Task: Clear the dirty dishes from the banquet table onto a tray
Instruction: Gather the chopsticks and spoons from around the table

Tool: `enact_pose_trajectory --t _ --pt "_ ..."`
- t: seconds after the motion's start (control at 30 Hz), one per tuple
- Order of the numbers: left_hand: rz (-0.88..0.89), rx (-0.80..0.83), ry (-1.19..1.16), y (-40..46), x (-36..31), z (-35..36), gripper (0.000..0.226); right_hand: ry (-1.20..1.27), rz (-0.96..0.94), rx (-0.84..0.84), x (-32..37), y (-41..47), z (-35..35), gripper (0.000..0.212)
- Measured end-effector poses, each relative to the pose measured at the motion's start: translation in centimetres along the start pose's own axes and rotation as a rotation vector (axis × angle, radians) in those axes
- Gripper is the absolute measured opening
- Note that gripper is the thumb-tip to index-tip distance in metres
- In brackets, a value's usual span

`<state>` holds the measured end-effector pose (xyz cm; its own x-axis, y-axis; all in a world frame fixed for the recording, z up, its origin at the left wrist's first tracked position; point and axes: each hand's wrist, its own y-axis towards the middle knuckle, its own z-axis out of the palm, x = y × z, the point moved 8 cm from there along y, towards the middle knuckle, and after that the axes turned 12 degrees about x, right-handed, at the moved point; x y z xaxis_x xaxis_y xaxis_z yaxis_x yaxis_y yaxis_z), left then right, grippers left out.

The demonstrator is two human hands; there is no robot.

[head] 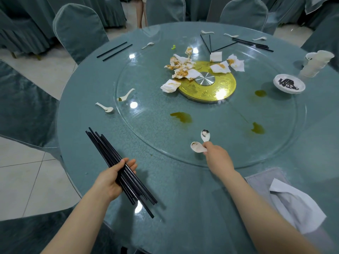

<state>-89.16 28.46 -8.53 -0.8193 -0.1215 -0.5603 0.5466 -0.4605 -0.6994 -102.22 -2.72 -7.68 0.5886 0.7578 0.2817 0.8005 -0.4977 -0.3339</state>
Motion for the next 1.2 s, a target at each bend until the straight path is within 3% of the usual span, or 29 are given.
enact_pose_trajectory --t 0.27,0.43,0.67,0.77,0.93,1.2 --pt "0.011 -0.016 -0.026 -0.3 0.0 -0.6 0.016 0.23 0.045 -0.082 -1.2 -0.5 -0.8 0.023" --pt "0.009 -0.028 -0.031 -0.4 0.0 -1.1 0.016 0.334 0.247 -0.193 -3.3 0.2 -2.4 0.02" --pt "0.028 -0.064 -0.028 -0.9 -0.6 -1.8 0.016 0.315 0.465 -0.036 -4.5 2.8 -1.2 0.03" --pt "0.025 -0.077 -0.041 -1.1 -0.6 -2.4 0.016 0.317 0.451 -0.042 -3.8 3.4 -1.2 0.044" --pt "0.012 -0.109 -0.058 -1.8 -0.3 -3.9 0.016 0.153 0.395 -0.006 -1.7 3.7 -0.7 0.019" --pt "0.086 -0.085 -0.085 -4.6 -2.0 -6.5 0.016 0.113 0.232 -0.024 3.0 2.0 -0.1 0.022"
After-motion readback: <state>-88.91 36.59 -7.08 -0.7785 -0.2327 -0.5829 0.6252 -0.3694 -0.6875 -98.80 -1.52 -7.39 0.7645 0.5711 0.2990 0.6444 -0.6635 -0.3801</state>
